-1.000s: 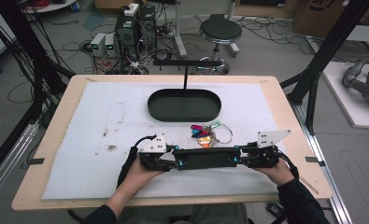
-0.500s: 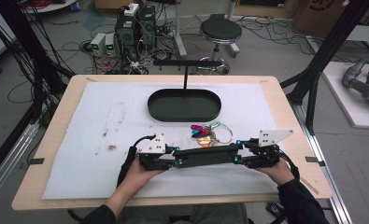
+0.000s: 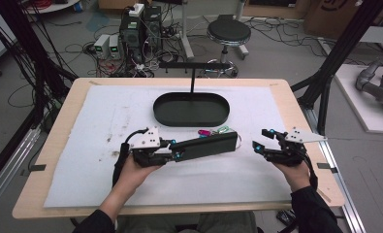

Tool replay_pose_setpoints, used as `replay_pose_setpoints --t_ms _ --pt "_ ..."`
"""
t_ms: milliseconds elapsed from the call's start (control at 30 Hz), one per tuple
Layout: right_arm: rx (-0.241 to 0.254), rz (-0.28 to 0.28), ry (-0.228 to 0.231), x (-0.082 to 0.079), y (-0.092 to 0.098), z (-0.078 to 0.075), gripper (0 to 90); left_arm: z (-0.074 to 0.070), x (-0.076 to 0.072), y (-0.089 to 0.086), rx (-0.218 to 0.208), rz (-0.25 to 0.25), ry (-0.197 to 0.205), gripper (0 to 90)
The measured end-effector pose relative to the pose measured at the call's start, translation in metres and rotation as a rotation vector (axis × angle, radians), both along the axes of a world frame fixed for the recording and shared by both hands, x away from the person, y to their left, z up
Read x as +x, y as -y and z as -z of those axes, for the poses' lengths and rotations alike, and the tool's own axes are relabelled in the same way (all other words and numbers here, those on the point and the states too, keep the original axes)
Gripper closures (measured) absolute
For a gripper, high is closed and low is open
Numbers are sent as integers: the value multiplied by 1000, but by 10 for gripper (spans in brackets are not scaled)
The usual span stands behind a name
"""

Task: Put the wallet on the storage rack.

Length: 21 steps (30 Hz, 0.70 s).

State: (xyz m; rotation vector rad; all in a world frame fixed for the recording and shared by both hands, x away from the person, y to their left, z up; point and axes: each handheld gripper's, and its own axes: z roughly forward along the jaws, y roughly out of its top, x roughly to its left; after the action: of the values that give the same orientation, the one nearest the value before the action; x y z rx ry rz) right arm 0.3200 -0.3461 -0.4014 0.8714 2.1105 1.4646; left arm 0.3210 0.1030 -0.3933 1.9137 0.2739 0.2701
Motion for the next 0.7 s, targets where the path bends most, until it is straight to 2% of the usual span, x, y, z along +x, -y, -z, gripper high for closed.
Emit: replay_pose_setpoints --t_ms 33,67,167,400,633,700 --pt "0 0 0 0 0 0 352 -2 1 -2 1 -12 1 739" --pt "8 49 -7 1 5 0 352 -5 3 -4 5 -25 5 740" --pt "-1 99 -8 2 8 1 352 -12 12 -9 12 -58 22 739" --pt "-21 126 -14 5 8 2 353 -24 30 -11 38 -110 53 739" --pt "-24 141 -19 6 8 6 361 -30 47 -10 51 -158 61 739" --pt "-23 147 -22 6 9 6 361 -32 56 -8 54 -173 61 739"
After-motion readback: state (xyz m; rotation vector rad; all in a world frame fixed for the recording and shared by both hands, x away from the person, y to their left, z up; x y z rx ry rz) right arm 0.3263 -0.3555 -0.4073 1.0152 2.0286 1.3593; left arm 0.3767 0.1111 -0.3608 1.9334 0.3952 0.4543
